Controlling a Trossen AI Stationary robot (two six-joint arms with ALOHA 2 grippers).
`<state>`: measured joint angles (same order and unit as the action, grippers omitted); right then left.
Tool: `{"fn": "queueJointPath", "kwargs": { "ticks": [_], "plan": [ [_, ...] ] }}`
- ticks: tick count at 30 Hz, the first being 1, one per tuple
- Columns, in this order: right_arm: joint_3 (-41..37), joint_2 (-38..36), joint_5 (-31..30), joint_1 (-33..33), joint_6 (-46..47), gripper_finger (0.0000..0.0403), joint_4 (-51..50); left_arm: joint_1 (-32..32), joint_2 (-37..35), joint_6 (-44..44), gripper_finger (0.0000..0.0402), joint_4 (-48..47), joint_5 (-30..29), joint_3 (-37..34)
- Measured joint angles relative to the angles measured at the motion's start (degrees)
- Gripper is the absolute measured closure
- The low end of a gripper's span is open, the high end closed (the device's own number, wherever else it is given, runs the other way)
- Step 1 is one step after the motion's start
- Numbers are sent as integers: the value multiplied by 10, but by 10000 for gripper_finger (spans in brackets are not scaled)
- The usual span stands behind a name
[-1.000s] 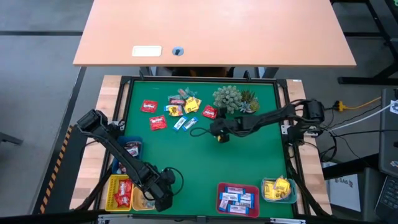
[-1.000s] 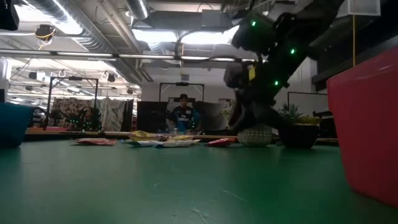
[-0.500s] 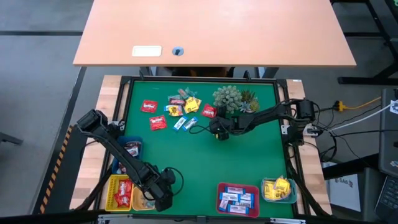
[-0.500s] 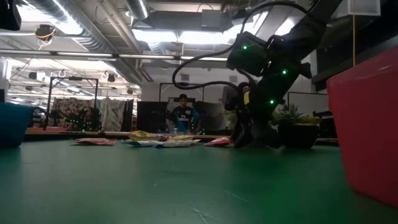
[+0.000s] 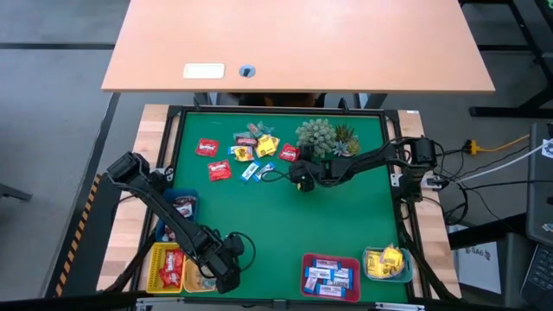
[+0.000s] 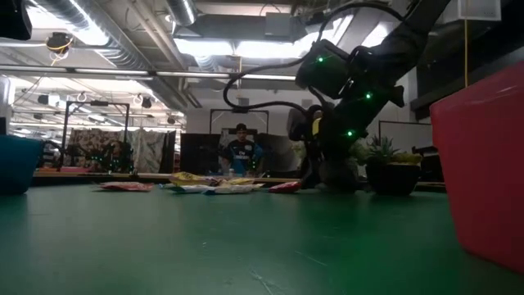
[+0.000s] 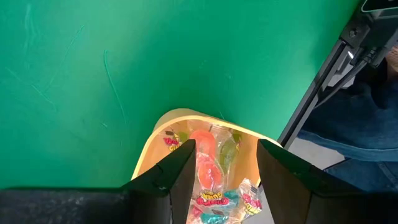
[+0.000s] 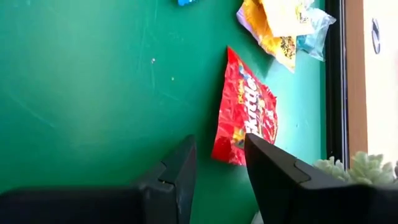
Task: Sort candy
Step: Put the red candy into the yellow bin
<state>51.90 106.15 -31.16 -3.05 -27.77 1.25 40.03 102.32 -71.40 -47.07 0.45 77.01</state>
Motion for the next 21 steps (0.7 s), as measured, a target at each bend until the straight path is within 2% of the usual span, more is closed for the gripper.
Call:
{"fn": "queueJointPath", "kwargs": {
  "ticks": [21],
  "plan": [
    [2, 33, 2, -23, -2, 267, 51, 0, 0, 0, 246, 4, -1, 0]
  ]
}}
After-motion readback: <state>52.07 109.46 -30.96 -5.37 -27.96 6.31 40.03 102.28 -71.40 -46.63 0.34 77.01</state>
